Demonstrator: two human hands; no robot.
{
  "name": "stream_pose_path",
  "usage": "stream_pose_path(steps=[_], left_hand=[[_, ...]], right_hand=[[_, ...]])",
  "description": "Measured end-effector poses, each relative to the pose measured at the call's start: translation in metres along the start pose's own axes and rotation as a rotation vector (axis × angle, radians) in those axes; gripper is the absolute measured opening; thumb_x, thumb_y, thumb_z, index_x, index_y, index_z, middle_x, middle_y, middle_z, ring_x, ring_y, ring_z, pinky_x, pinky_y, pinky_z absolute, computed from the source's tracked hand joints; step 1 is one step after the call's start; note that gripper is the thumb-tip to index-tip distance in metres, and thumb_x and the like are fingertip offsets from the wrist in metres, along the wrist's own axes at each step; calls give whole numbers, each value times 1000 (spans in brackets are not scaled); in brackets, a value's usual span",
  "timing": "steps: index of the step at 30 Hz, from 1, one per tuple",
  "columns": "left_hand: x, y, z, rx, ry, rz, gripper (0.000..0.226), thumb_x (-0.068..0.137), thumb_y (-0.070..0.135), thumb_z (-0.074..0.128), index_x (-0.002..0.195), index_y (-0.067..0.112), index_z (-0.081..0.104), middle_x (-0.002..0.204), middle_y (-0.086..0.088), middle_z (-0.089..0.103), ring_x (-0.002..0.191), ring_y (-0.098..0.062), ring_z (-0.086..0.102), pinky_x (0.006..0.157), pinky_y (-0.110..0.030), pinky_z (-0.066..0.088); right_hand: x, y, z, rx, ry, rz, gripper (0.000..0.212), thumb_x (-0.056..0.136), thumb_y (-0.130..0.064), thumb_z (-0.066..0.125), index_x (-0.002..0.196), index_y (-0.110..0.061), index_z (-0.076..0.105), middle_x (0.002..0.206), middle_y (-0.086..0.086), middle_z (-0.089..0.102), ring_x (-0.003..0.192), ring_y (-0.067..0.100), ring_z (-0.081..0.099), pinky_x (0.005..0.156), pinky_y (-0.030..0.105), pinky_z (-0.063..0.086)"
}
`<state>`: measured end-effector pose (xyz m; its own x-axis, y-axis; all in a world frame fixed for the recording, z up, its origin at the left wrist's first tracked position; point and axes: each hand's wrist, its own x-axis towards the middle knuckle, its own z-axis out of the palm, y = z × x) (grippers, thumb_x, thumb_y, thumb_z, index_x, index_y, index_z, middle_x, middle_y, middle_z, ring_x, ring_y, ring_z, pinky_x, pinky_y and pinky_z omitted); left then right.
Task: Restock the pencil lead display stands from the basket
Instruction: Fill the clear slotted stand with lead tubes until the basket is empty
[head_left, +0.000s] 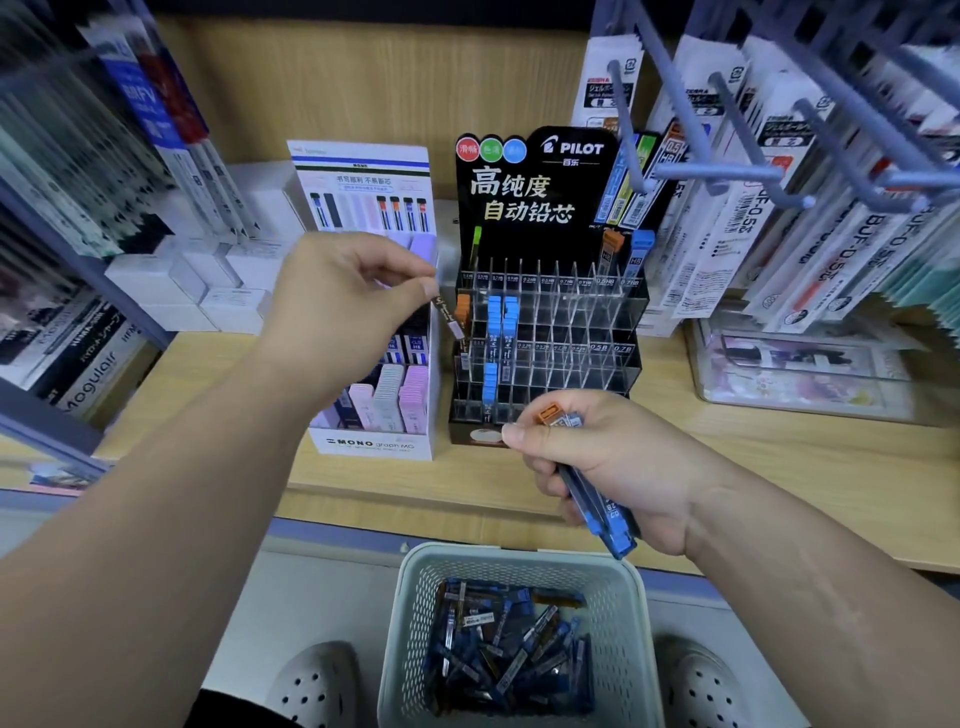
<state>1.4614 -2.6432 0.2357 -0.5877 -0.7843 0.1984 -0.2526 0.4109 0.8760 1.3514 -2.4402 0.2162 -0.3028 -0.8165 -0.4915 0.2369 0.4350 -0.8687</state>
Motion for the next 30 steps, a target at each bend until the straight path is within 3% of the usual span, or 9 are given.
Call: stream_pose_path(steps=[7, 13, 15, 17, 19, 22, 25, 27, 30], left_hand=[[-2, -1, 8, 196, -72, 91, 14, 89, 19, 74, 81, 30, 73, 56, 31, 58, 47, 2, 50, 50, -5, 34], [-1, -6, 17, 295, -94, 198, 8, 88, 13, 74, 89, 20, 79, 55, 30, 58, 59, 11, 55, 60, -2, 39], [-1, -12, 21, 403, -101, 339, 7, 85, 13, 76, 90, 17, 80, 74, 20, 66, 72, 4, 59, 74, -20, 51], [0, -20, 26, 502, -104, 435, 8, 83, 15, 74, 88, 16, 80, 83, 4, 70, 80, -17, 65, 74, -39, 55], [2, -25, 31, 590, -83, 470, 12, 80, 19, 69, 84, 15, 79, 82, -2, 69, 77, -28, 67, 65, -43, 55], [1, -26, 37, 674, -62, 491, 6, 79, 13, 72, 80, 15, 78, 82, -4, 68, 74, -32, 66, 58, -42, 54], [1, -22, 38, 661, -43, 461, 9, 79, 11, 75, 85, 17, 76, 84, -2, 68, 79, -30, 65, 63, -41, 53], [-1, -15, 38, 586, -21, 423, 6, 80, 19, 74, 86, 20, 75, 78, 3, 68, 75, -20, 62, 66, -38, 53], [-14, 9, 44, 240, -72, 218, 10, 85, 27, 75, 77, 21, 74, 65, 2, 65, 59, -6, 54, 63, -27, 48]], right_hand=[[1, 1, -2, 25, 16, 4, 15, 87, -23, 78, 83, -17, 65, 65, 3, 52, 55, 15, 45, 47, 26, 36], [2, 1, -5, 38, 67, -15, 13, 87, -24, 78, 81, -18, 67, 68, 4, 54, 57, 14, 47, 49, 25, 39], [2, 1, -5, 45, 80, -26, 13, 87, -23, 78, 81, -18, 67, 68, 3, 55, 57, 13, 47, 49, 22, 40], [1, 1, -7, 77, 91, -37, 13, 87, -22, 78, 81, -18, 67, 66, 2, 54, 56, 13, 47, 48, 22, 40], [0, 1, -10, 118, 82, -53, 14, 84, -21, 79, 78, -19, 67, 65, 1, 54, 55, 13, 47, 49, 25, 38], [-1, 0, -13, 138, 46, -74, 15, 78, -17, 82, 75, -22, 68, 65, -2, 56, 56, 13, 48, 49, 27, 37], [-2, 1, -15, 133, 38, -99, 16, 76, -12, 83, 84, -20, 72, 70, -2, 58, 57, 13, 49, 51, 29, 38], [-2, 1, -15, 86, 40, -123, 18, 82, -10, 80, 96, -19, 75, 71, -2, 57, 58, 12, 49, 53, 28, 40], [-2, 1, -14, 46, 51, -150, 34, 87, -11, 76, 118, -21, 70, 74, 2, 53, 57, 8, 53, 55, 25, 41]])
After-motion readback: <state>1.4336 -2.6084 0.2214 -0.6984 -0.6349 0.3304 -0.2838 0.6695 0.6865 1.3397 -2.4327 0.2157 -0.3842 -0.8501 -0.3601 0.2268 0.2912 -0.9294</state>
